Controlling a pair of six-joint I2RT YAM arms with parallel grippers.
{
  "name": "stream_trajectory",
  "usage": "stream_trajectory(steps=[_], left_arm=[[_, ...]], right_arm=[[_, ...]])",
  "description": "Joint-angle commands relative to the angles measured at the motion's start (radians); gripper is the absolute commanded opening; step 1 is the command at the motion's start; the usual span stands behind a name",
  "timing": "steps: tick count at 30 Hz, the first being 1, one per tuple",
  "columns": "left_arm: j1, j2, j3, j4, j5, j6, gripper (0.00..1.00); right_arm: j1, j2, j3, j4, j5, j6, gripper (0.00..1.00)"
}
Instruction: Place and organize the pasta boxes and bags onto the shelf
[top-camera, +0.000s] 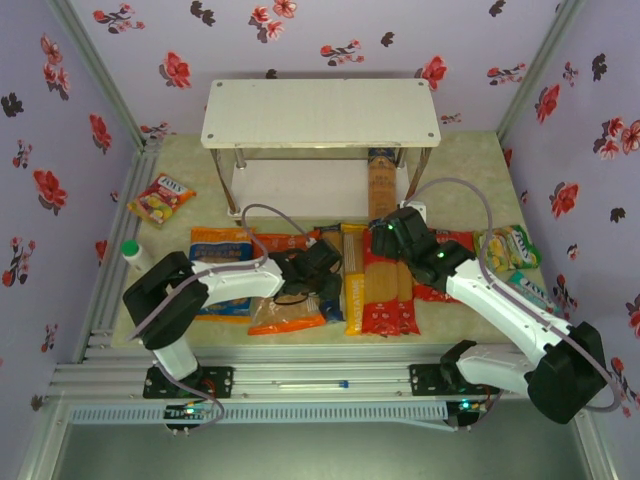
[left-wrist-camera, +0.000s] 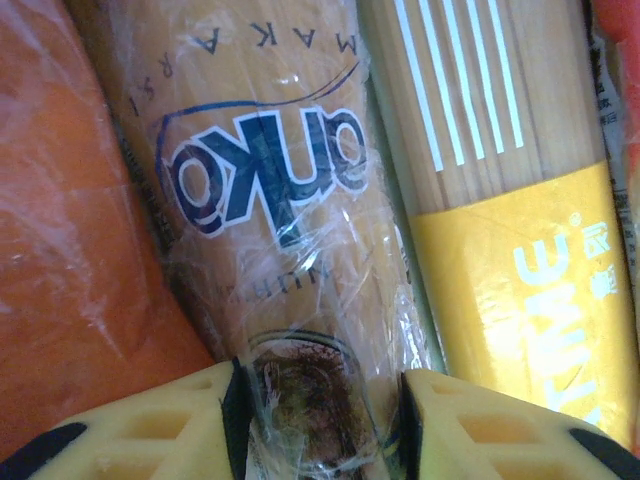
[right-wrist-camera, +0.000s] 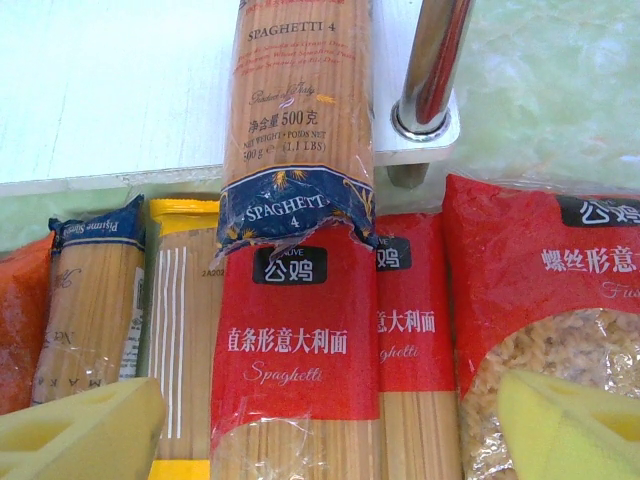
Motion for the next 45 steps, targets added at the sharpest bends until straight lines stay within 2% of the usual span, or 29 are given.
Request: stream_trajectory(steps=[1,12,17,21,23,26,29,38,45], left_arm=[[0.024,-0.051,-0.050,-0.088,0.013,0.044,0.00],[0.076,-0.307,-0.131,-0.025,0.043,0.068,0.00],[0.088,-0.301,-0.119,-0.057,0.085,0.075,0.00],[0.071,-0.242,-0.109,-0.036,0.105,0.070,0.05],[0.053,-0.194,-0.087,-0.042,0.104,0.073,0.09],[0.027,-0.114,-0.044,-0.051,0.106,0.082,0.22],[0.014,-0.058,-0.020,-0.043,0.113,0.081,0.41],[0.004,-0.044,-0.025,-0.054,0.125,0.075,0.85],[-0.027,-0.053,0.021,-0.171,0.048,0.090,0.90]], right_arm=[[0.007,-0.013,0.017,-0.012,0.007,0.017,0.87],[0.007,-0.011,0.026,-0.008,0.024,0.030,0.87],[0.007,-0.006,0.027,-0.007,0.018,0.033,0.87],[0.008,-0.003,0.027,-0.007,0.012,0.038,0.87],[0.008,-0.004,0.028,-0.008,0.009,0.038,0.87],[0.008,-0.010,0.029,-0.013,0.012,0.035,0.87],[0.008,-0.018,0.027,-0.020,0.013,0.033,0.87],[0.008,-0.057,0.000,-0.021,0.021,0.034,0.87],[0.007,-0.057,-0.009,-0.012,0.015,0.035,0.87]])
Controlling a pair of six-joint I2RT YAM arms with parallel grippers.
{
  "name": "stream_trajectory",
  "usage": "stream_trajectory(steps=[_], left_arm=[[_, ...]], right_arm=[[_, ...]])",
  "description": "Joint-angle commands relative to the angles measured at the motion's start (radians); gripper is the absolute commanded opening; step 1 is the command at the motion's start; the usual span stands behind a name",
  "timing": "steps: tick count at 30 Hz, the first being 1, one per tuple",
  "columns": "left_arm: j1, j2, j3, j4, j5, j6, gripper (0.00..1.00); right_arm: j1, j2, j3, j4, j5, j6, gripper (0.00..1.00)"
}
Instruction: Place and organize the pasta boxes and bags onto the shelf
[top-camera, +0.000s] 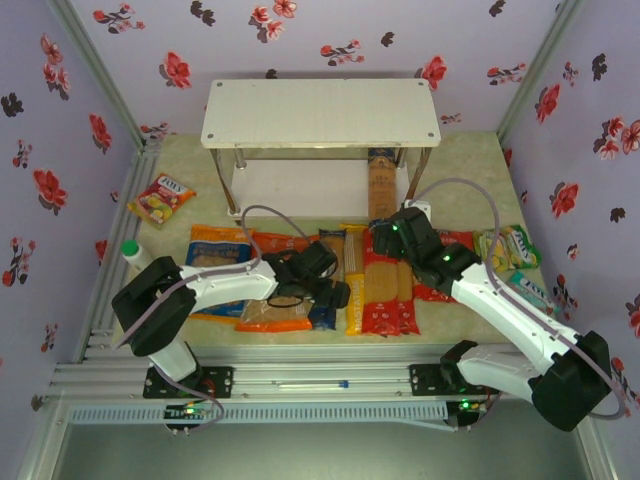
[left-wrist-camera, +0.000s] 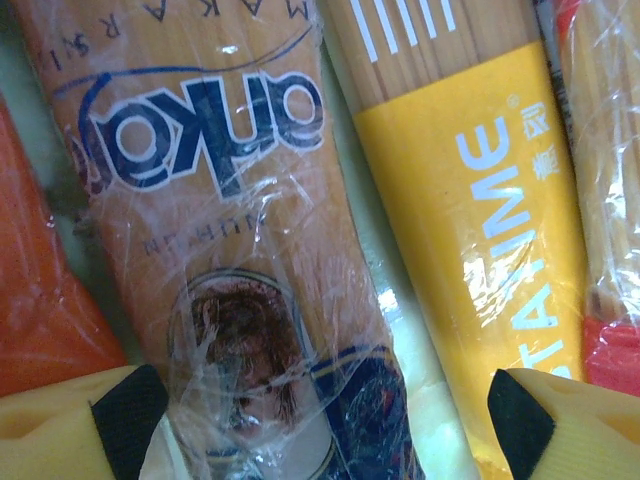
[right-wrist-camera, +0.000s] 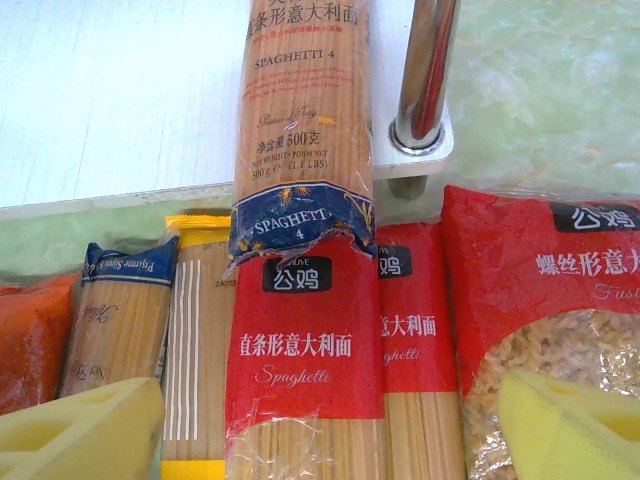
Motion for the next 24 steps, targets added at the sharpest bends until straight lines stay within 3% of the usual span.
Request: stream_trajectory(steps=[1,18,21,24], left_arm=[[-0.011,0.014,0.038,-0.117,-0.050,0.016,0.90],[-0.041,0.183,0.101,-0.202,-0.052,-0.001,0.88],[-0.042,0.210,0.107,-0.221,-0.057,0.002,0.84],[-0.044,0.235,0.123,-0.239,-0.064,0.009,0.74]], right_arm=[[0.008,-0.011,-0.009,-0.004,0.012,0.016,0.87],[0.007,-0.043,-0.034,-0.001,0.021,0.010,0.87],[0.007,-0.041,-0.036,0.002,0.021,0.007,0.87],[0.007,-0.042,-0.035,0.002,0.021,0.006,0.87]])
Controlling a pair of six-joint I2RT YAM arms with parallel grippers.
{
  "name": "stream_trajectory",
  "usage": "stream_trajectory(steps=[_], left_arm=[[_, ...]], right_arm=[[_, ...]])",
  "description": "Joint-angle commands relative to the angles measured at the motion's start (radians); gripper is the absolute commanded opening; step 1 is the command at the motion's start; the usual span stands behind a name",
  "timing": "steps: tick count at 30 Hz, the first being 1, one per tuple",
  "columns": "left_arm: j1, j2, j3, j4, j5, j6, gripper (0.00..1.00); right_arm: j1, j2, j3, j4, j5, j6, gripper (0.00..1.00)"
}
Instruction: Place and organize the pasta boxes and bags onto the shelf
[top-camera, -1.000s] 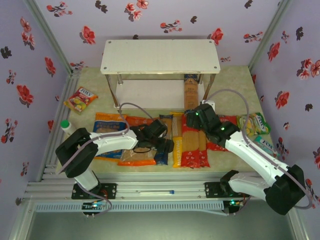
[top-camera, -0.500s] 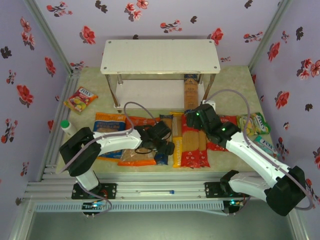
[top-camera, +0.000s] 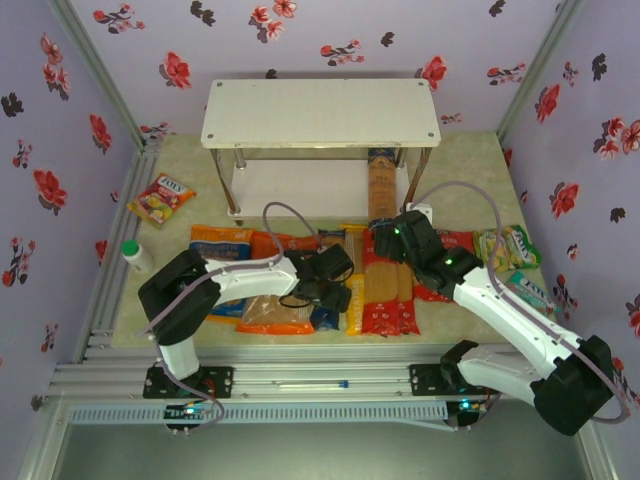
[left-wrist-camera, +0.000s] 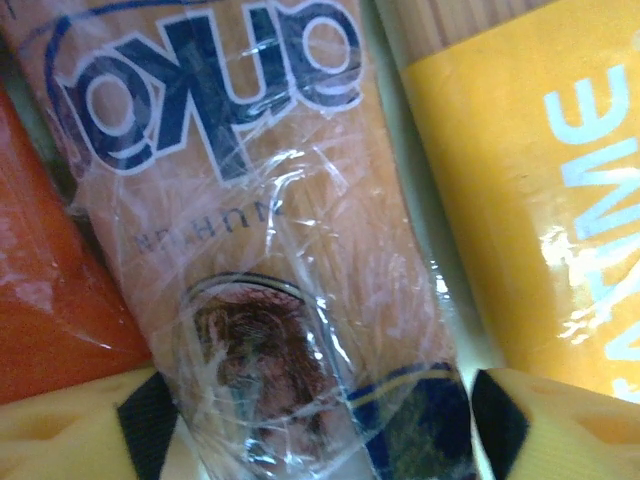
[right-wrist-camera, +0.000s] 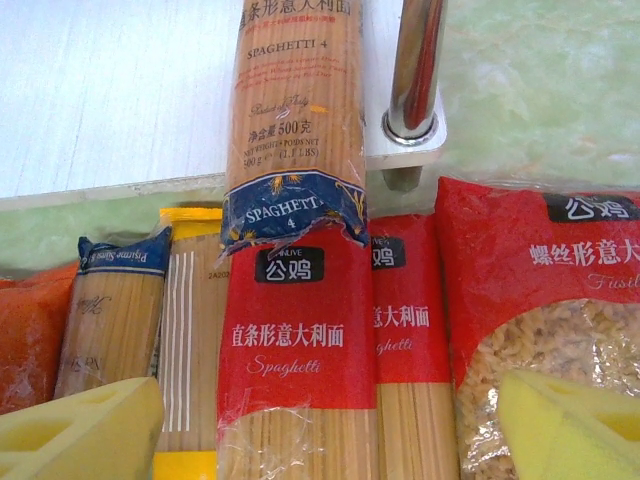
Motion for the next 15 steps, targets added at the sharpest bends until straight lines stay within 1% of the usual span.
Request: stream_trajectory(steps=[1,2,5,6,7,8,15], left_arm=[[-0.001,0.090,-0.020,-0.070,0.020,0.011,0.68],[-0.001,0.096,-0.017,-0.072,0.020,0.012,0.63],[-0.001,0.100,-0.016,-0.075,0.023,0.015,0.43],[-0.002,0.097,-0.017,-0.073,0.025,0.016,0.29],[-0.001,0.091,-0.019,-0.072,0.026,0.014,0.07],[0.001,0.083,-0.024,-0.069,0.024,0.013,0.00],[0.023,-0.030,-0.067,-0.046,0.024,0.019,0.00]], right_arm=[[0.007,-0.016,-0.008,0.003,0.021,0.006,0.87],[0.007,-0.016,-0.008,0.004,0.021,0.004,0.87],[0.007,-0.015,-0.008,0.003,0.021,0.003,0.88],[0.007,-0.017,-0.008,0.002,0.022,0.002,0.87],[0.007,-0.018,-0.005,0.001,0.021,0.003,0.87],[0.007,-0.017,-0.003,-0.001,0.022,0.001,0.87],[0.007,-0.027,0.004,-0.011,0.029,0.000,0.87]])
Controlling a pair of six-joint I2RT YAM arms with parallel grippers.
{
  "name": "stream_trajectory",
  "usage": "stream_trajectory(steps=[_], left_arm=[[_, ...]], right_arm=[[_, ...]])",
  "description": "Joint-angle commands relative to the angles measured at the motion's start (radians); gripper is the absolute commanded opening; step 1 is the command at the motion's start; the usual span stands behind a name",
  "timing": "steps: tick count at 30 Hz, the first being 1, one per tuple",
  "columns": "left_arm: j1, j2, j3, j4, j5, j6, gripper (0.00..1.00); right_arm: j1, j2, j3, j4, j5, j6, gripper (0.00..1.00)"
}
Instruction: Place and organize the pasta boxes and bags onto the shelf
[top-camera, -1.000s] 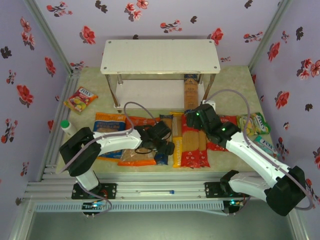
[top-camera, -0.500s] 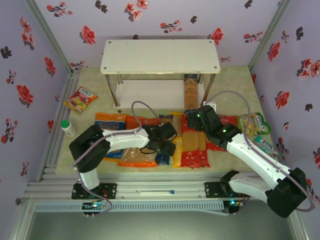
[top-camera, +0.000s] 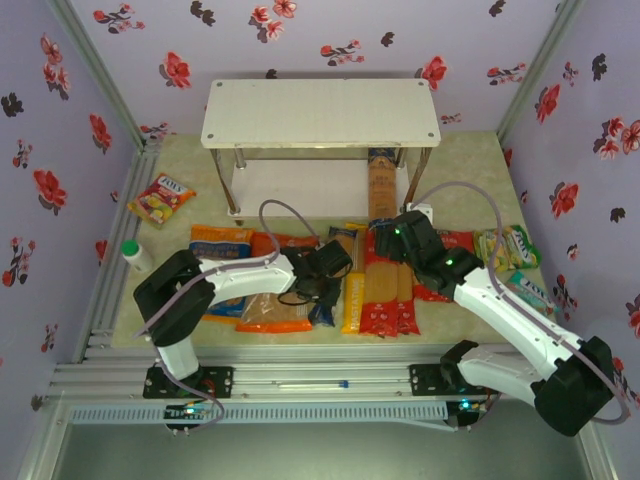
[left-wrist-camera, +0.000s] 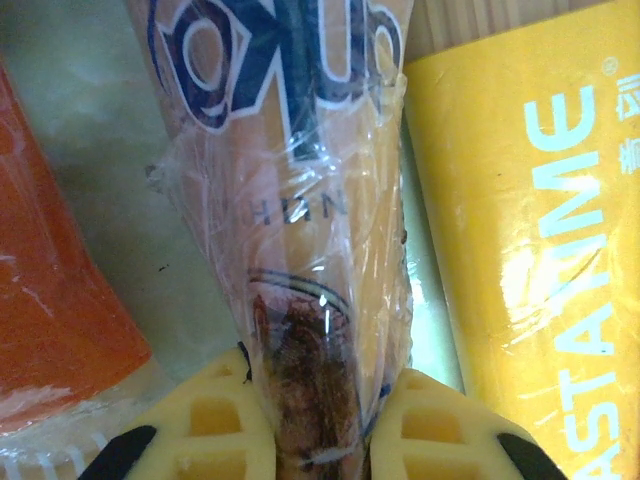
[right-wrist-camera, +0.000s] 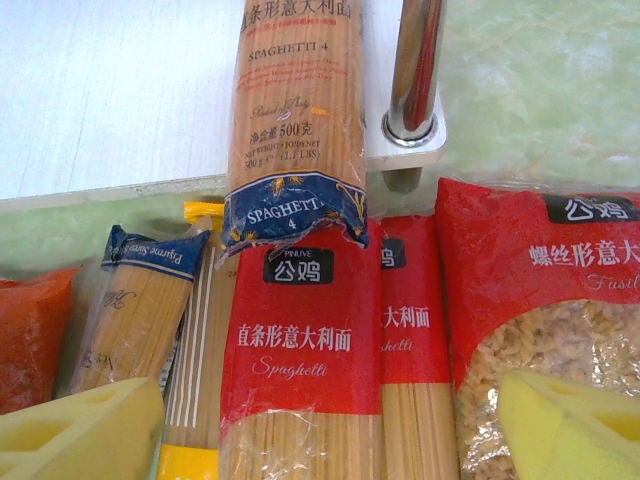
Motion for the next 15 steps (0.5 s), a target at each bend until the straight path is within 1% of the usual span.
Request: stream_trajectory(steps=[1,10,15], left_arm=[[0.017,-0.018,-0.073,-0.038,0.004,0.031,0.00],[0.088,-0.258,-0.110,-0.025,0.003,0.045,0.00],[0.127,-0.338,-0.089,-0.018,0.002,0.074,0.00]], right_arm=[[0.007,-0.019,0.006,-0.012,0.031,-0.001,0.87],[0.006,-0.028,0.016,-0.029,0.071,-0.009,0.87],[0.007,-0.022,0.020,-0.026,0.069,-0.009,0.87]])
